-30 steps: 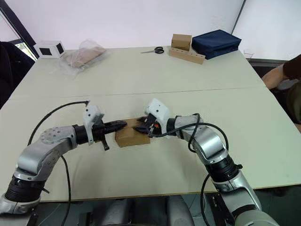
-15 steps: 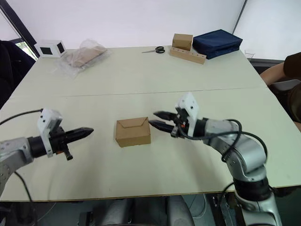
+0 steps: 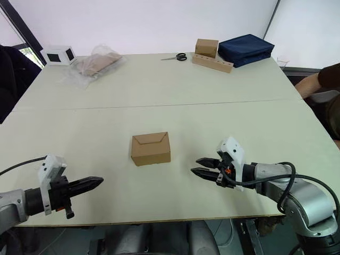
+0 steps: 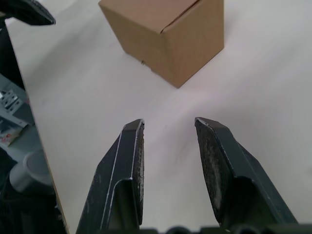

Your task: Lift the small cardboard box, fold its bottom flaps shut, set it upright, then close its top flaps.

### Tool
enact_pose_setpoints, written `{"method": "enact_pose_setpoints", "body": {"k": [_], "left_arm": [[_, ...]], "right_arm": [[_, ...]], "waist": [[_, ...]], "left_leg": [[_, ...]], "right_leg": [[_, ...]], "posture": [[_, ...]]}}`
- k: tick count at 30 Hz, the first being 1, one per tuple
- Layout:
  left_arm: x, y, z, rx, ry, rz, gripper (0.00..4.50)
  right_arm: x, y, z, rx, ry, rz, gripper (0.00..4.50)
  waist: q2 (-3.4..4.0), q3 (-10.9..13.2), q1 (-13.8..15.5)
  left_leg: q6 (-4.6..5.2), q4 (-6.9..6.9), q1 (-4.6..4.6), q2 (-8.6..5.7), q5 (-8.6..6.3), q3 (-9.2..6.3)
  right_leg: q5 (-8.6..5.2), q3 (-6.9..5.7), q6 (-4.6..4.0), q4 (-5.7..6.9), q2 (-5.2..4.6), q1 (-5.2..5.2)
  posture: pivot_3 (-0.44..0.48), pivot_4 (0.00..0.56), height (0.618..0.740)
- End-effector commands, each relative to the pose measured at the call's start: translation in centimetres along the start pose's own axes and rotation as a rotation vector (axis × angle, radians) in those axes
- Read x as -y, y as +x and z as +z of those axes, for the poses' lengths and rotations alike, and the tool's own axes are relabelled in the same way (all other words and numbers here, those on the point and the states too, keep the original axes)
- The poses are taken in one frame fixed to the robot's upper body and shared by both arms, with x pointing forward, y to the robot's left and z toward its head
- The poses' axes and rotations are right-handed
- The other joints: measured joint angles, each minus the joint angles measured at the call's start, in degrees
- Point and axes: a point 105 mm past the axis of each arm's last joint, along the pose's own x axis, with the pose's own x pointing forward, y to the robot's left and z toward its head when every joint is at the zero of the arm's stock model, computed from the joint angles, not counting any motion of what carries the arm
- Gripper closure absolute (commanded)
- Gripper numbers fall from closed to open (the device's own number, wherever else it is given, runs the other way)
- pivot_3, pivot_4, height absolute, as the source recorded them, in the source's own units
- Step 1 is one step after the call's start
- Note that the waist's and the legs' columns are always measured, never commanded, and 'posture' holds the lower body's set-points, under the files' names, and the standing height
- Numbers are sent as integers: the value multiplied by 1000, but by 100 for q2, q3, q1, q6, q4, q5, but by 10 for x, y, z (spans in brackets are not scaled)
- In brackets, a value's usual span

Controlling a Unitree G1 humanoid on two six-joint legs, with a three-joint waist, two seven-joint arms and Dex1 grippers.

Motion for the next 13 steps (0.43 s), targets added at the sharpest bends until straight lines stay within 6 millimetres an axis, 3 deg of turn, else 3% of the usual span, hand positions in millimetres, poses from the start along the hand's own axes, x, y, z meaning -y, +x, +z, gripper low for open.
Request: {"method": "enact_pose_setpoints", "body": {"k": [1, 13], "left_arm": [[4, 1, 4, 19, 42, -4, 4500], [-6, 8, 9, 37, 50, -19, 4500]], "right_arm": [[-1, -4, 2, 9, -25, 7, 2849], [8, 0, 4, 31, -32, -19, 2849]], "waist": [[0, 0, 34], [0, 0, 74]], "left_leg": [[0, 0, 0, 0, 0, 1], [0, 1, 3, 1, 0, 1]], "right_leg": [[0, 0, 0, -1, 0, 0], [0, 0, 0, -1, 2, 2]], "posture": [[0, 150, 740], [0, 150, 740]]}}
